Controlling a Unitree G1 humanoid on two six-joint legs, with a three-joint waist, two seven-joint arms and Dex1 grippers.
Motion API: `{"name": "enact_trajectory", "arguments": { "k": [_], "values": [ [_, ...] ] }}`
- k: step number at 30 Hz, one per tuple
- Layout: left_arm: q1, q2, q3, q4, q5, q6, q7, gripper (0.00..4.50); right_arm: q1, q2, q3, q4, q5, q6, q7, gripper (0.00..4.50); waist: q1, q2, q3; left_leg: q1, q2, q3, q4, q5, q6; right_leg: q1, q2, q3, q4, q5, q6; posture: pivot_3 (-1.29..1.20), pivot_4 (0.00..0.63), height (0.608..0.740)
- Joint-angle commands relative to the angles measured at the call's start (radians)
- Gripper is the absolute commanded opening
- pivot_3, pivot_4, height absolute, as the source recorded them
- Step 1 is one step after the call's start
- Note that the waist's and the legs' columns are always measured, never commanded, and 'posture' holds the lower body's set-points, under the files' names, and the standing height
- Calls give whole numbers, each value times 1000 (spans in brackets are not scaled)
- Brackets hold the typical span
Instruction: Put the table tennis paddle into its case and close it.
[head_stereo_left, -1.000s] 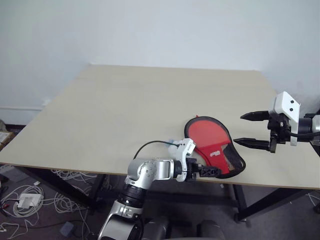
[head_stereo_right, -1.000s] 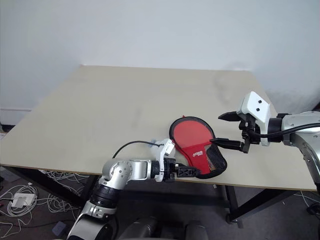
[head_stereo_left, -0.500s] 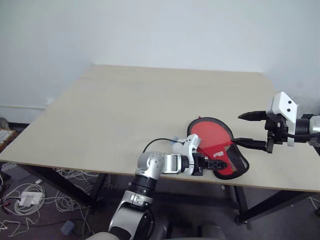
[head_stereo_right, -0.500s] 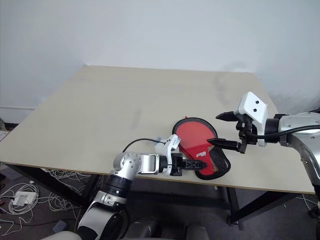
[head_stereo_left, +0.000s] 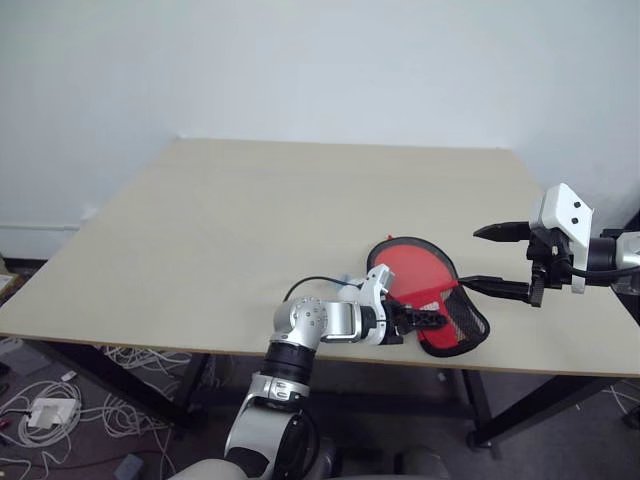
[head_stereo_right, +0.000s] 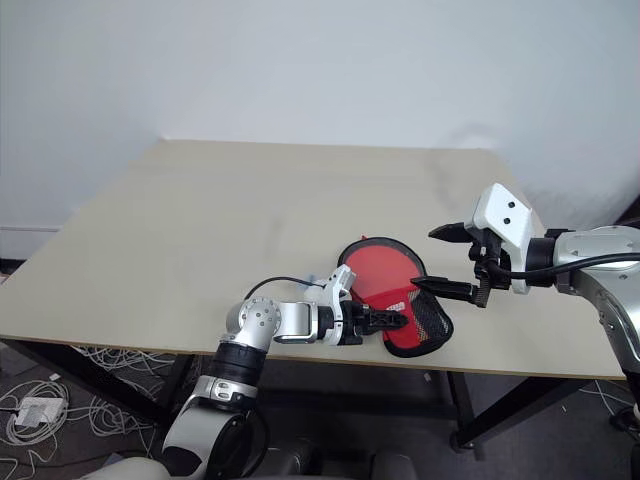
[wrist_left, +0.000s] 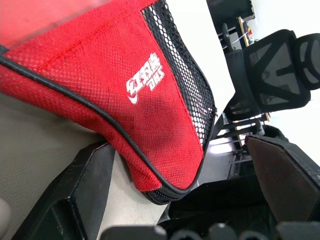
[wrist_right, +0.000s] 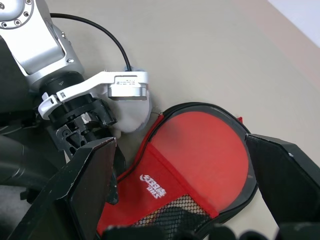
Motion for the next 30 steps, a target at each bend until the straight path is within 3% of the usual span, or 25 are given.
{"name": "enact_trajectory", "arguments": {
  "k": [1,9,12,23,30],
  "values": [
    [-43,-26,-4,105,86,31,98,3889,-20,2,-30,-14,11,-1,-10,4500,0,0,0,0,1,0,1,-1,0,0,0,-1,0,0,0,0,0,739],
    [-67,2,-20,161,93,59,99,930,-20,5,-35,-26,22,3,-17,4500,1,1,0,-1,2,-2,2,-4,-2,-1,0,-5,0,1,2,0,0,739],
    [-70,12,-33,170,106,64,90,29,-21,9,-39,-32,30,7,-22,4500,0,2,-1,0,2,-1,2,-4,-2,-1,0,-5,0,1,2,0,0,739],
    [-97,79,-67,62,62,158,-16,29,-29,18,-28,-34,36,14,-40,4500,4,3,-1,-2,2,-2,2,-4,-2,-2,0,-6,0,1,1,0,0,739],
    [-111,250,-116,-148,-3,318,-138,29,-46,30,-10,-22,28,7,-41,4500,0,5,5,-6,3,-1,-2,-5,-2,-9,1,-4,1,1,2,0,0,739]
  ]
}}
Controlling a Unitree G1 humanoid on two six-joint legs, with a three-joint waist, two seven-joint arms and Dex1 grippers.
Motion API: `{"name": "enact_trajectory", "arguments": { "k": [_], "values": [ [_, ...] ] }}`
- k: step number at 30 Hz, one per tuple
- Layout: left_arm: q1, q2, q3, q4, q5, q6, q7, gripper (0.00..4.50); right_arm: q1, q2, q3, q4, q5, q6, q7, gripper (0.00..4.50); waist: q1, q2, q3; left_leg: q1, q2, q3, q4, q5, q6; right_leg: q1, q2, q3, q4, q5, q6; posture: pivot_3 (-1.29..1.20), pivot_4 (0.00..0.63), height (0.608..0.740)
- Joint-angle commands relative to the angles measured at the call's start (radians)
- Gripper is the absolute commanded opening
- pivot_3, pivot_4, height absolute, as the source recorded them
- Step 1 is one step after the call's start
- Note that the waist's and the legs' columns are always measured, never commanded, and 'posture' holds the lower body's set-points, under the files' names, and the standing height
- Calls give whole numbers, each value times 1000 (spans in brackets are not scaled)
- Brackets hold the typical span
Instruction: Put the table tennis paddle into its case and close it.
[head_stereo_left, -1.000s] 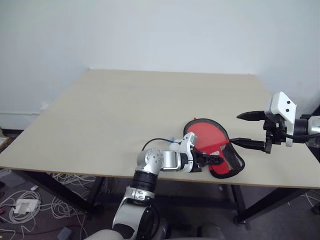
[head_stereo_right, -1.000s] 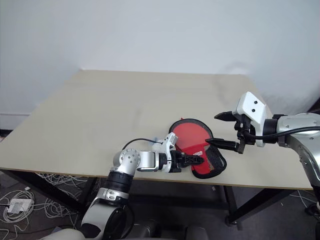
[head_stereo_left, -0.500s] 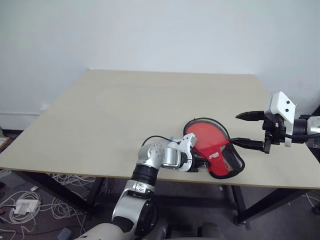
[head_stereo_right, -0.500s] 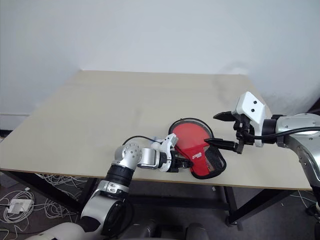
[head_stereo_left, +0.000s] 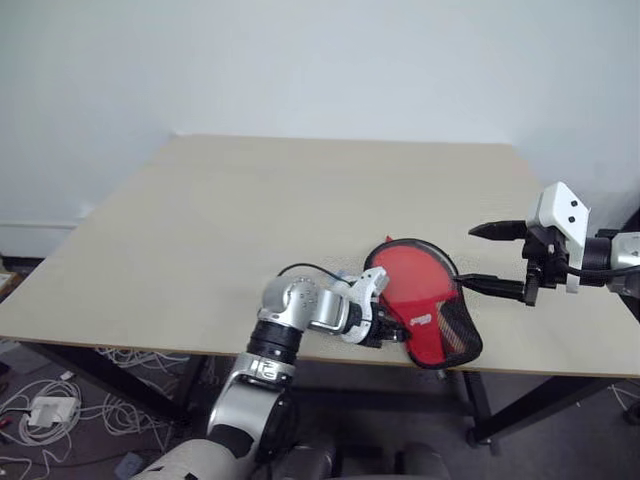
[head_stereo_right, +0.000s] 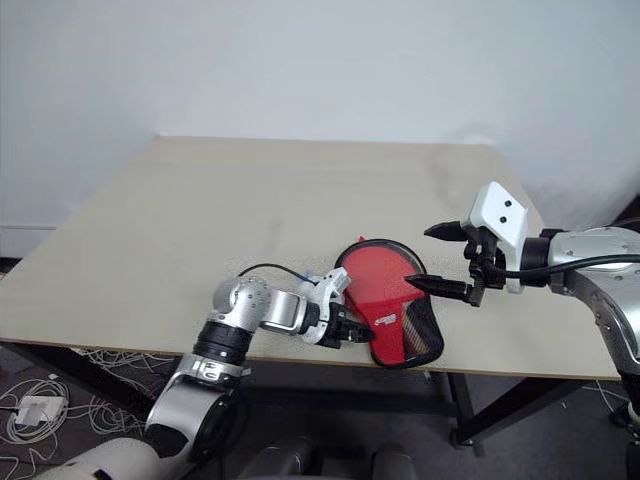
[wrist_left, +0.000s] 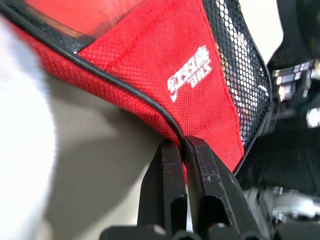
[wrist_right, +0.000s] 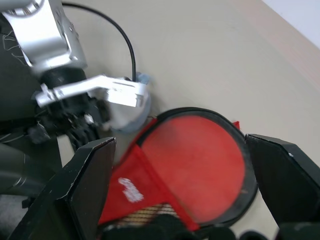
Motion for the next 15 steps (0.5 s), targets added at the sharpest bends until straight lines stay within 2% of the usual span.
{"name": "enact_trajectory", "arguments": {
  "k": [1,9,15],
  "values": [
    [-10,88,-26,-105,-37,79,-62,29,-36,10,-10,-3,2,-10,-5,4500,0,0,1,0,0,0,0,0,0,-2,0,0,0,0,0,0,0,739],
    [38,234,-81,-228,-167,88,-102,29,-43,18,2,-8,3,-10,2,4500,1,0,5,-3,0,0,-1,0,0,-5,0,2,0,0,0,0,0,739],
    [94,257,-109,-300,-326,88,-30,29,-47,25,14,-14,7,-7,2,4500,3,0,7,-3,0,0,-1,0,0,-5,0,2,0,0,0,0,0,739]
  ]
}}
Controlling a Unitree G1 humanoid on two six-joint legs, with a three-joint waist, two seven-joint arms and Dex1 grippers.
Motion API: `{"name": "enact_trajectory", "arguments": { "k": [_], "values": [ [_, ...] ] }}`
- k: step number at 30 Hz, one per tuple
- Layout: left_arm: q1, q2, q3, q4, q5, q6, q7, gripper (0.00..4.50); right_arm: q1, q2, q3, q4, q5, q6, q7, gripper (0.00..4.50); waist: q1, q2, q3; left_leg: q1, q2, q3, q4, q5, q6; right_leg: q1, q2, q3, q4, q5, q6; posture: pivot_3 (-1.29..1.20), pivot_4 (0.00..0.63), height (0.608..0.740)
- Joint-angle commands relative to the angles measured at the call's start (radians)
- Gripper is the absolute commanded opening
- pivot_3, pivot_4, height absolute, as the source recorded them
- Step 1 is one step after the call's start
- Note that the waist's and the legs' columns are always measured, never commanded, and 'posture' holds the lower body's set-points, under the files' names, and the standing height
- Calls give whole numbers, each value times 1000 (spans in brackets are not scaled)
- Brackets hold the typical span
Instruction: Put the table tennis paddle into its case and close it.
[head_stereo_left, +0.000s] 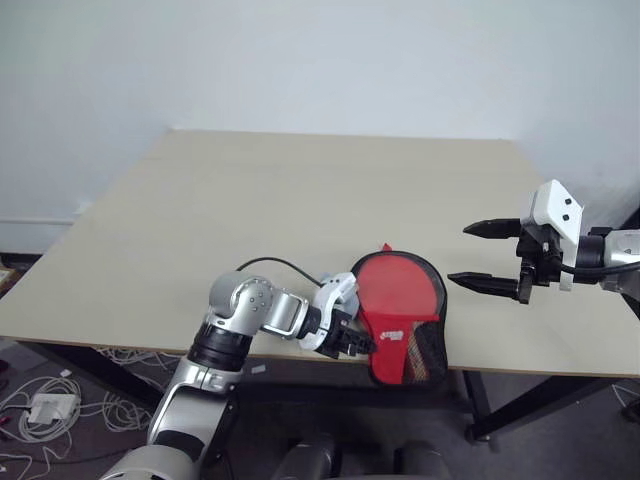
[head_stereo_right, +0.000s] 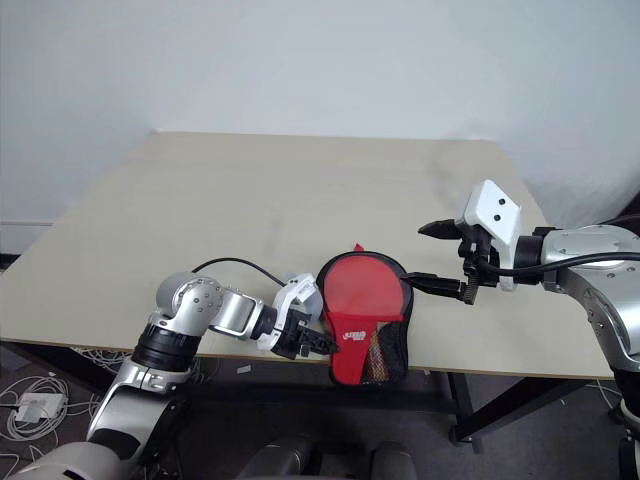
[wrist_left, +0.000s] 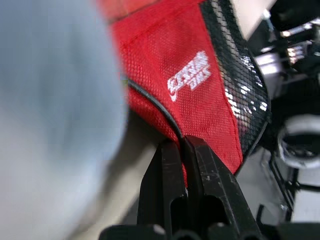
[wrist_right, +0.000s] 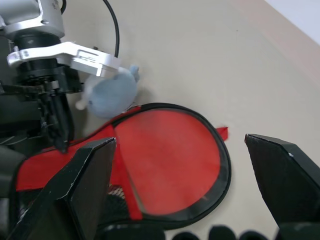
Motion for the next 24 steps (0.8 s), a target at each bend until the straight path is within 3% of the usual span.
{"name": "enact_trajectory", "arguments": {
  "k": [1,17,24],
  "values": [
    [11,0,-17,-69,-122,7,45,29,-28,8,-8,-17,8,-6,1,4500,3,0,0,0,0,0,0,0,0,0,0,0,0,0,0,0,0,739],
    [41,117,-39,-133,-352,7,171,29,-40,16,11,-20,13,1,0,4500,6,0,1,0,0,1,0,0,0,-1,0,2,0,1,-2,0,0,739],
    [24,119,-16,-138,-390,7,192,2430,-57,31,25,-21,10,9,-2,4500,6,0,1,0,0,1,0,0,0,-1,1,2,0,1,-2,0,0,739]
  ]
}}
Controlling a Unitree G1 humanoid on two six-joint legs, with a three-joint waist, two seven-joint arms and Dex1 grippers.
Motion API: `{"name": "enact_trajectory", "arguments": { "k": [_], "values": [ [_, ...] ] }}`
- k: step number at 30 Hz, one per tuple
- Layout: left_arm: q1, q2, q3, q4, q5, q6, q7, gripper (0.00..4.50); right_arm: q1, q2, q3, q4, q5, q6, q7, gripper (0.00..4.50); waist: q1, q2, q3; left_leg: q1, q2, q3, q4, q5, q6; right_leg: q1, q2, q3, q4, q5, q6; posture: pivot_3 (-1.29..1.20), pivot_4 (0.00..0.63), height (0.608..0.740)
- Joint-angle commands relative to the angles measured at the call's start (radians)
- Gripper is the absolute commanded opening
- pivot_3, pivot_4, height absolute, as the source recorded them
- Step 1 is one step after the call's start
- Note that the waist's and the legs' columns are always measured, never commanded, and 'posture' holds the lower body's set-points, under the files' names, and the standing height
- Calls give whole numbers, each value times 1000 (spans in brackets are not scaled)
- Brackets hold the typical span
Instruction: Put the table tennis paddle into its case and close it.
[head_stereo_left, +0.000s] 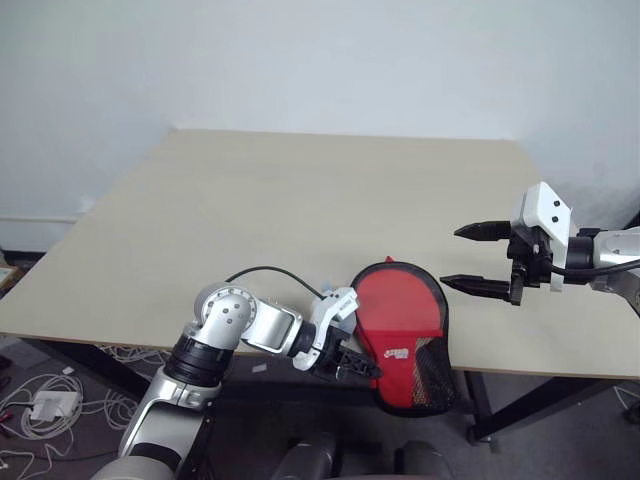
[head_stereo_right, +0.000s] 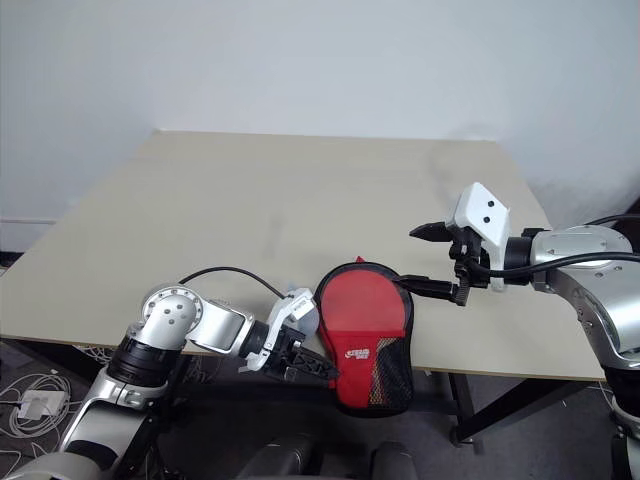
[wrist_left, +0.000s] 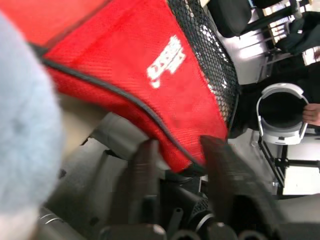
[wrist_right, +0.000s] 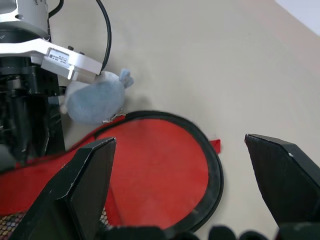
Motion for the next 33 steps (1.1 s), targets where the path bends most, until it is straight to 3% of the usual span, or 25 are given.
{"name": "enact_trajectory", "arguments": {
  "k": [1,6,8,11,15,19,29,33],
  "values": [
    [-34,13,37,-34,-50,7,3,2782,-24,4,-8,-20,9,3,-1,4500,0,0,0,0,0,0,0,0,0,0,0,0,0,0,0,0,0,739],
    [-72,141,93,-84,-70,7,-37,4460,-20,16,-1,-39,16,17,-6,4500,-2,0,0,0,2,1,0,0,0,-1,2,1,0,1,-2,0,0,739],
    [-105,210,150,-138,-87,5,-112,4460,-17,31,4,-51,26,30,-14,4500,-2,0,1,0,3,2,-1,0,0,-1,3,1,0,1,-2,0,0,739],
    [-150,345,192,-233,-10,-141,-308,4460,-14,82,23,-72,34,54,-55,4500,-3,-2,3,0,4,3,-1,0,-1,-2,4,2,0,2,-3,0,0,739],
    [-172,433,239,-177,161,-409,-510,4460,-24,183,61,-92,47,112,-139,4500,-1,-1,2,5,6,12,-5,0,-1,-1,4,9,-1,3,-6,0,0,739],
    [-152,460,257,-99,328,-628,-603,4500,-36,260,95,-86,36,145,-202,3583,-1,-2,3,6,9,17,-7,0,-1,-3,6,13,-1,3,-9,0,0,739],
    [72,371,283,-64,469,-785,-608,4500,-55,425,203,14,-52,111,-313,24,-5,-2,3,6,9,17,-10,1,-1,-5,8,15,-1,6,-9,0,0,739],
    [162,317,282,-85,491,-788,-586,4500,-56,490,237,98,-110,73,-354,24,-6,-2,3,7,10,17,-9,1,-2,-4,9,15,0,6,-8,0,0,739]
  ]
}}
